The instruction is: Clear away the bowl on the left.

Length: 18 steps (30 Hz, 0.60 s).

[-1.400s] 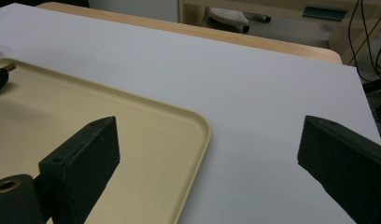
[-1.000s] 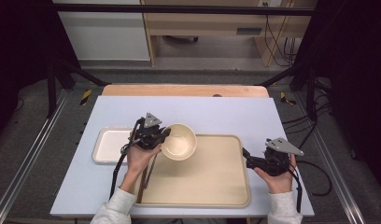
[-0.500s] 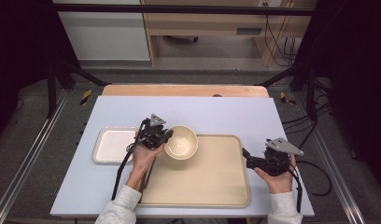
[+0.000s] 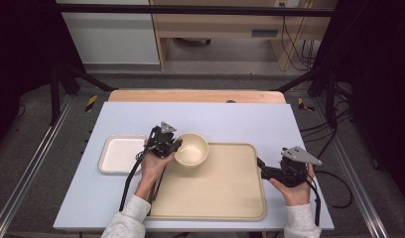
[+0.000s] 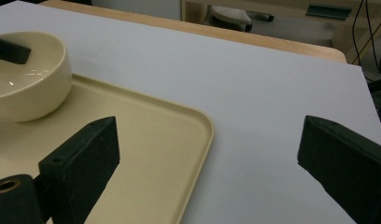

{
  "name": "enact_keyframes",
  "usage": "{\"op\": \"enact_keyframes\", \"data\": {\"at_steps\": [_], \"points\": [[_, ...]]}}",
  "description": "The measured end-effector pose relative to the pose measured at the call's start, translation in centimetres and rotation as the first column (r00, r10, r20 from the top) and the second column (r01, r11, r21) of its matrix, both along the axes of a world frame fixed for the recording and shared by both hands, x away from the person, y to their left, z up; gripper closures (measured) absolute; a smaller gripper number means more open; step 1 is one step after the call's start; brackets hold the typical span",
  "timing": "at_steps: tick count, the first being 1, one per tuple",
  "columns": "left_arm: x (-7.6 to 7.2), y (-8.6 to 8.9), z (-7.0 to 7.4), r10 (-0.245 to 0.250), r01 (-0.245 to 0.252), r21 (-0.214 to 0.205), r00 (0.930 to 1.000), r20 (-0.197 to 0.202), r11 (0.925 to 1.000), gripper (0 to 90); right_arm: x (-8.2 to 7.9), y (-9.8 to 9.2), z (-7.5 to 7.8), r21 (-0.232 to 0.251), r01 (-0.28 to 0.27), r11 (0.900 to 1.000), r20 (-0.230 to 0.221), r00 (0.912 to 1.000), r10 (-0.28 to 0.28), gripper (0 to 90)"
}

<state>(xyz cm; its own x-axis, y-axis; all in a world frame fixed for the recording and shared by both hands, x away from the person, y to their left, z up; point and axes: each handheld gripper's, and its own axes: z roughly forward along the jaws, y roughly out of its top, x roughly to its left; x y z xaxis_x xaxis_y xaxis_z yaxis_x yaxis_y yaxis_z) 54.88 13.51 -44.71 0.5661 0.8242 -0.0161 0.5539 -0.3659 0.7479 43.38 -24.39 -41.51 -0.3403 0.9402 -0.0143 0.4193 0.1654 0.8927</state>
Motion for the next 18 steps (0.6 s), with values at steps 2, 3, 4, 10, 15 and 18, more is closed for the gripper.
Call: {"op": "enact_keyframes", "data": {"at_steps": [2, 3, 4, 10, 15, 18], "points": [[0.0, 0.1, -0.2, 0.007, -0.007, 0.005, 1.0000, 0.000, 1.0000, 80.8, 0.0, 0.0, 0.1, 0.002, -0.002, 1.0000, 0.001, 1.0000, 0.002, 6.0], [0.0, 0.2, -0.3, 0.008, -0.008, 0.005, 1.0000, 0.000, 1.0000, 80.6, -0.1, -0.1, 0.1, 0.004, 0.000, 1.0000, 0.002, 1.0000, 0.000, 6.1], [0.0, 0.2, -0.3, 0.006, -0.006, 0.006, 1.0000, 0.002, 1.0000, 80.5, 0.0, -0.1, 0.1, 0.002, -0.001, 1.0000, 0.003, 1.0000, 0.001, 6.1], [-0.1, 0.1, -0.1, -0.003, 0.003, 0.039, 1.0000, 0.007, 0.9992, 79.4, -0.1, 0.0, 0.1, 0.003, -0.002, 1.0000, 0.001, 1.0000, 0.002, 6.3], [-0.6, 0.6, 0.7, -0.029, 0.028, 0.025, 0.9986, 0.044, 0.9993, 73.5, -0.1, -0.1, 0.1, 0.003, -0.001, 1.0000, 0.002, 1.0000, 0.001, 6.2], [-1.2, 1.4, 1.7, -0.043, 0.043, 0.003, 0.9963, 0.074, 0.9991, 68.8, 0.0, -0.1, 0.1, 0.004, -0.002, 1.0000, 0.001, 1.0000, 0.002, 6.3]]}}
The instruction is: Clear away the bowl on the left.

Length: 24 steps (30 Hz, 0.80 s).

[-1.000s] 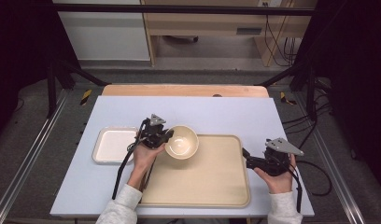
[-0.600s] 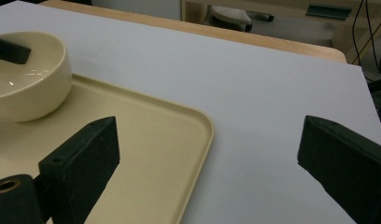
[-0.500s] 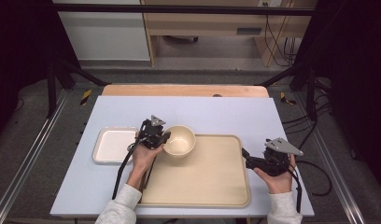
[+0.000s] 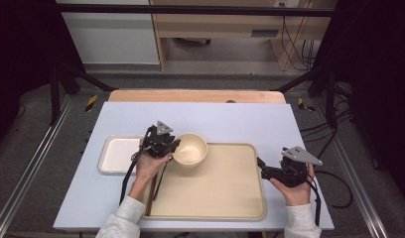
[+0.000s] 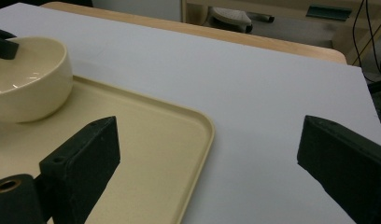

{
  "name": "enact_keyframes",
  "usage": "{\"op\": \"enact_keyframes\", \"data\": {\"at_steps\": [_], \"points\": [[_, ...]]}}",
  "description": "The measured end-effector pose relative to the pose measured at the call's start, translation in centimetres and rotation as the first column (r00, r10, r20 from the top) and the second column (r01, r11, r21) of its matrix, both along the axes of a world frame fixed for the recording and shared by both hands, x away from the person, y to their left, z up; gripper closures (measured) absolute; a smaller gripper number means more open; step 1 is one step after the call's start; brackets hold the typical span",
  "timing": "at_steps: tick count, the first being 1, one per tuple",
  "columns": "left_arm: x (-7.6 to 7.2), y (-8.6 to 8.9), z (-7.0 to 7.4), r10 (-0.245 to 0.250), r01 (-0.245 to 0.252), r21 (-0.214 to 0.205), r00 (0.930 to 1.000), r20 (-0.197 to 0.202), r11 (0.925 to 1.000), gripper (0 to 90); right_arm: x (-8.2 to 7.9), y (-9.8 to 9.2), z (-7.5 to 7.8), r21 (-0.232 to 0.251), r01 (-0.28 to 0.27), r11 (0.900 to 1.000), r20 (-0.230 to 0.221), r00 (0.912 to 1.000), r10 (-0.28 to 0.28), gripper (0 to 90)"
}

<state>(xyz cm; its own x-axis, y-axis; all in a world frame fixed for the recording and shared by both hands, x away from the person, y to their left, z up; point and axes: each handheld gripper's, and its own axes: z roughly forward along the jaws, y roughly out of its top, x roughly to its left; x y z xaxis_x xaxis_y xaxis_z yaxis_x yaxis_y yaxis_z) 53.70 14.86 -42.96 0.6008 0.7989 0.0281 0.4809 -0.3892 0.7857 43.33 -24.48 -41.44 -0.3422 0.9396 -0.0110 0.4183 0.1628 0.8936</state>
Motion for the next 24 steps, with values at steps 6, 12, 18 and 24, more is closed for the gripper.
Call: {"op": "enact_keyframes", "data": {"at_steps": [6, 12, 18, 24], "points": [[-1.6, 1.5, 1.9, -0.037, 0.041, -0.062, 0.9972, 0.065, 0.9972, 57.7, 0.0, 0.0, 0.0, 0.002, 0.002, 1.0000, 0.000, 1.0000, -0.002, 6.3], [-3.5, 3.2, 3.2, -0.024, 0.033, -0.086, 0.9938, 0.109, 0.9958, 47.5, 0.1, 0.1, -0.2, -0.001, 0.004, 1.0000, -0.008, 1.0000, -0.004, 6.3], [-4.9, 5.1, 3.5, 0.001, 0.014, -0.114, 0.9920, 0.127, 0.9934, 41.2, 0.2, 0.1, -0.4, -0.009, 0.006, 0.9999, -0.018, 0.9998, -0.006, 6.3], [-5.9, 6.6, 4.0, 0.021, -0.003, -0.115, 0.9877, 0.155, 0.9934, 38.0, 0.1, -0.1, -0.3, -0.005, 0.011, 0.9999, -0.009, 0.9999, -0.011, 6.2]]}}
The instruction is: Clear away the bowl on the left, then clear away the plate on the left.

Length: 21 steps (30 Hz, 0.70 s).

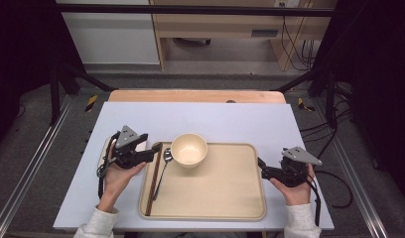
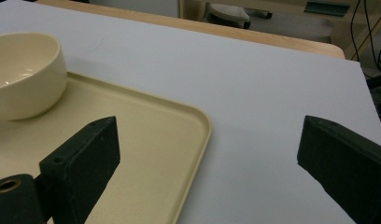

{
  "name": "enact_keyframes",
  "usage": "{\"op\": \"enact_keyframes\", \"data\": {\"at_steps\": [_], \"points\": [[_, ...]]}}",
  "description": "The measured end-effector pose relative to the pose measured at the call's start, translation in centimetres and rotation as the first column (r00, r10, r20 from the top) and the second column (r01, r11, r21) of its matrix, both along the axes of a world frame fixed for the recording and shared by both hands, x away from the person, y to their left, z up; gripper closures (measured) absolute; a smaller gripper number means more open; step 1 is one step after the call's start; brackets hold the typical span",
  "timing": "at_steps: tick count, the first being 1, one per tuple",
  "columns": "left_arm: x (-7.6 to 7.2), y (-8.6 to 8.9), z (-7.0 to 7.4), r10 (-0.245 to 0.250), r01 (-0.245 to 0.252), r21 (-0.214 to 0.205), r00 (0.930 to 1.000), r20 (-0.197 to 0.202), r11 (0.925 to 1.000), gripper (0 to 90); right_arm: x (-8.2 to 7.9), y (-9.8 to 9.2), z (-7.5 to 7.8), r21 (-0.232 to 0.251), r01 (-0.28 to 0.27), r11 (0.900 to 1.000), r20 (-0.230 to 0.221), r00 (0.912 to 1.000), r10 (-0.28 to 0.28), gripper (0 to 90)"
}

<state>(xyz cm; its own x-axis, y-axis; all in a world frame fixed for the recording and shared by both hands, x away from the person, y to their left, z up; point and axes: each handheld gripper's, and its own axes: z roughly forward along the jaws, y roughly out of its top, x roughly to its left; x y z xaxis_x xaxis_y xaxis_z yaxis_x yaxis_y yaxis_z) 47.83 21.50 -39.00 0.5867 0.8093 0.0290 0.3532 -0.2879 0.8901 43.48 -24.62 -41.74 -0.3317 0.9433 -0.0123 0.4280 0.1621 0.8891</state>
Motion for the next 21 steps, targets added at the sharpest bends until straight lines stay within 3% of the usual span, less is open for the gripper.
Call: {"op": "enact_keyframes", "data": {"at_steps": [9, 12, 15, 21], "points": [[-0.7, 2.1, -0.3, 0.049, -0.050, 0.029, 0.9987, 0.016, 0.9983, 34.6, 0.0, 0.0, -0.1, -0.001, -0.002, 1.0000, -0.006, 1.0000, 0.002, 6.2], [-0.7, 2.9, -0.4, 0.072, -0.072, 0.017, 0.9974, 0.011, 0.9973, 33.7, -0.1, 0.0, 0.1, 0.000, 0.000, 1.0000, 0.001, 1.0000, 0.000, 6.2], [-0.6, 3.7, -0.7, 0.101, -0.102, 0.043, 0.9947, 0.019, 0.9939, 32.6, -0.2, 0.0, 0.1, 0.002, 0.000, 1.0000, -0.001, 1.0000, 0.000, 6.2], [-0.1, 5.5, -1.3, 0.159, -0.158, 0.057, 0.9873, -0.002, 0.9857, 31.2, -0.1, -0.1, 0.1, 0.000, 0.000, 1.0000, 0.003, 1.0000, 0.000, 6.2]]}}
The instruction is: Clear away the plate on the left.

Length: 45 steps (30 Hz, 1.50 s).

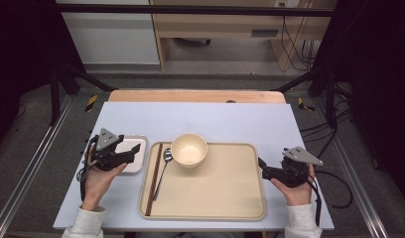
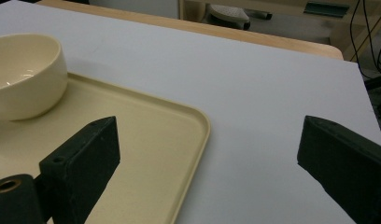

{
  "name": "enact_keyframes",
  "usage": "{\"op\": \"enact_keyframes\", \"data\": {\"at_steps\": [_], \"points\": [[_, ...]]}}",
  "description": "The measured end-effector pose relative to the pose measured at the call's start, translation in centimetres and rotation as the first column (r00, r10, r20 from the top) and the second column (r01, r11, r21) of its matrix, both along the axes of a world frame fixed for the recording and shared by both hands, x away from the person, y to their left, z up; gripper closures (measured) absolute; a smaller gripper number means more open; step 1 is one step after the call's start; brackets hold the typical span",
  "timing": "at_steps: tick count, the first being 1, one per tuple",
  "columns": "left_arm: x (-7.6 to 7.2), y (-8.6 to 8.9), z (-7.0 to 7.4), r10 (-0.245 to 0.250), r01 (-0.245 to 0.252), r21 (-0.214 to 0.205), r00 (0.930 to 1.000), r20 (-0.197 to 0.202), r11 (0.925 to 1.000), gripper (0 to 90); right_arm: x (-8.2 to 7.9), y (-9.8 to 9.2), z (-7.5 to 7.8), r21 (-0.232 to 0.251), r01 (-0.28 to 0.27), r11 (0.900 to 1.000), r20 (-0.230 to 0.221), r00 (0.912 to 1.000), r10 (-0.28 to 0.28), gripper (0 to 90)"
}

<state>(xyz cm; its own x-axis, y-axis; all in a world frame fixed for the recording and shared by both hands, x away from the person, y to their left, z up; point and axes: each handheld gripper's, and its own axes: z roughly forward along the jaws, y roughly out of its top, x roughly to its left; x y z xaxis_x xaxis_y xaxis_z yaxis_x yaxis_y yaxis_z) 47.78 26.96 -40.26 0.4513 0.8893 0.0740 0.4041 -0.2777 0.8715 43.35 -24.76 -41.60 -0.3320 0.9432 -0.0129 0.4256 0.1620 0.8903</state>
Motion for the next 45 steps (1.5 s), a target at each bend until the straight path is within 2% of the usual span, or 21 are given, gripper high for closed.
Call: {"op": "enact_keyframes", "data": {"at_steps": [8, 12, 16, 19, 25, 37, 41, 45], "points": [[1.0, 2.7, -0.8, 0.069, -0.069, -0.011, 0.9970, -0.034, 0.9975, 29.8, -0.1, 0.1, 0.0, -0.001, -0.008, 1.0000, 0.003, 1.0000, 0.008, 6.3], [1.2, 4.2, -0.9, 0.091, -0.092, -0.021, 0.9943, -0.057, 0.9956, 29.6, -0.1, 0.1, 0.0, 0.001, -0.013, 0.9999, 0.000, 0.9999, 0.013, 6.3], [1.4, 5.1, -1.2, 0.108, -0.111, -0.033, 0.9922, -0.061, 0.9933, 30.0, -0.1, 0.2, 0.0, -0.001, -0.014, 0.9999, -0.003, 0.9999, 0.014, 6.3], [1.5, 5.8, -1.5, 0.125, -0.126, -0.005, 0.9897, -0.069, 0.9920, 31.2, 0.0, 0.2, -0.1, -0.002, -0.014, 0.9999, -0.006, 0.9999, 0.014, 6.3], [2.0, 6.9, -2.1, 0.150, -0.151, 0.003, 0.9849, -0.086, 0.9886, 34.4, -0.1, 0.3, 0.0, 0.005, -0.016, 0.9999, -0.005, 0.9999, 0.016, 6.4], [3.2, 8.0, -3.6, 0.203, -0.199, 0.045, 0.9678, -0.149, 0.9791, 39.3, 0.0, 0.5, -0.1, -0.013, -0.015, 0.9998, -0.005, 0.9999, 0.015, 6.4], [3.7, 8.5, -4.2, 0.222, -0.218, 0.040, 0.9581, -0.181, 0.9750, 41.4, 0.1, 0.6, -0.2, -0.018, -0.014, 0.9997, -0.010, 0.9999, 0.014, 6.3], [4.0, 8.7, -4.7, 0.237, -0.231, 0.054, 0.9503, -0.202, 0.9716, 44.5, 0.0, 0.5, -0.2, -0.016, -0.016, 0.9997, -0.008, 0.9998, 0.016, 6.3]]}}
